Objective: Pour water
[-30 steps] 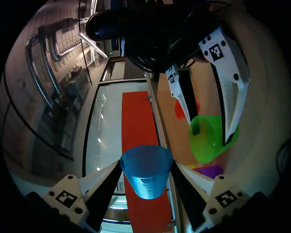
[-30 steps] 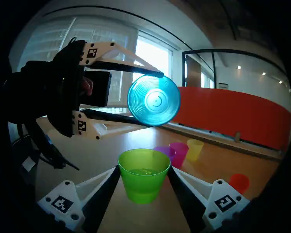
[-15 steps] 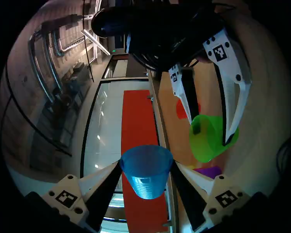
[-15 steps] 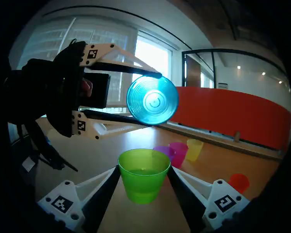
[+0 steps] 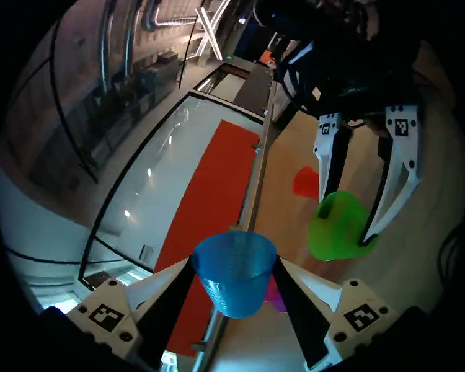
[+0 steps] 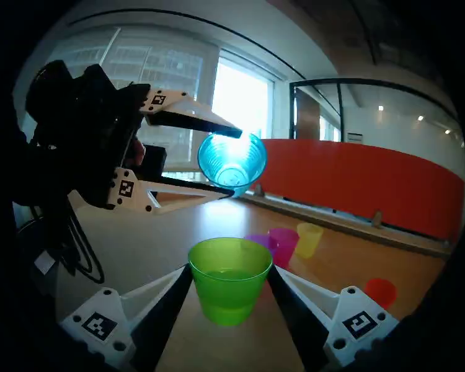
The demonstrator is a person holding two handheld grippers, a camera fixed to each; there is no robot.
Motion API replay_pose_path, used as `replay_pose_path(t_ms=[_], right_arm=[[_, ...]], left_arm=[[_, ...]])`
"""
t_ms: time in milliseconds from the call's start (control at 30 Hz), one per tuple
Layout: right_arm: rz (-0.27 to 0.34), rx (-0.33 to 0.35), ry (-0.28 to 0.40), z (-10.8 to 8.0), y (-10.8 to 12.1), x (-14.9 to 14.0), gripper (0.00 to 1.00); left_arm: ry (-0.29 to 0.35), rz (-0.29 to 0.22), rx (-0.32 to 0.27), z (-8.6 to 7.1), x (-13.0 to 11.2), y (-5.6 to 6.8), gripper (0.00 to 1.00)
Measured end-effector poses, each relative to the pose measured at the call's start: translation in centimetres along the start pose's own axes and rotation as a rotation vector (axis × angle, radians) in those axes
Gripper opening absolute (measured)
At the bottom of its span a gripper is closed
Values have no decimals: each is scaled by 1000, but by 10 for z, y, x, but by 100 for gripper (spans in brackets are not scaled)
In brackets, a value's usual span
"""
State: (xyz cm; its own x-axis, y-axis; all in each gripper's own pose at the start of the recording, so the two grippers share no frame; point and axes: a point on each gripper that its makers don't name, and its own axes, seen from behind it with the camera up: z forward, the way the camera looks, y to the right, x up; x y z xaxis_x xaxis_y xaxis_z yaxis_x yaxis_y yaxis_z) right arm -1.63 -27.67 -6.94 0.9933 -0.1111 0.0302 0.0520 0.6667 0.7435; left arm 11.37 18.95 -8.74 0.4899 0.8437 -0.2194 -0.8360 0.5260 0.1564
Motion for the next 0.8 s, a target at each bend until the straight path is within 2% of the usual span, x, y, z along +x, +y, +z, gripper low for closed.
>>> replay_pose_path(t_ms=[100, 400, 600, 700, 800], right_arm=[[0, -3, 1, 0, 1, 0, 91], [-3, -12, 2, -1, 3, 4, 91], [0, -20, 6, -1, 6, 6, 91], [2, -21, 7, -1, 6, 7, 91], [-1, -22, 7, -2, 6, 8, 91]], left_arm=[[-10, -102, -13, -2, -6, 2, 87], [-82, -482, -81, -7, -38, 6, 87], [-43, -728, -147, -8, -32, 11, 87], [-38, -819, -167, -10, -34, 13, 87], [-58, -880, -191, -10, -43, 21, 87]])
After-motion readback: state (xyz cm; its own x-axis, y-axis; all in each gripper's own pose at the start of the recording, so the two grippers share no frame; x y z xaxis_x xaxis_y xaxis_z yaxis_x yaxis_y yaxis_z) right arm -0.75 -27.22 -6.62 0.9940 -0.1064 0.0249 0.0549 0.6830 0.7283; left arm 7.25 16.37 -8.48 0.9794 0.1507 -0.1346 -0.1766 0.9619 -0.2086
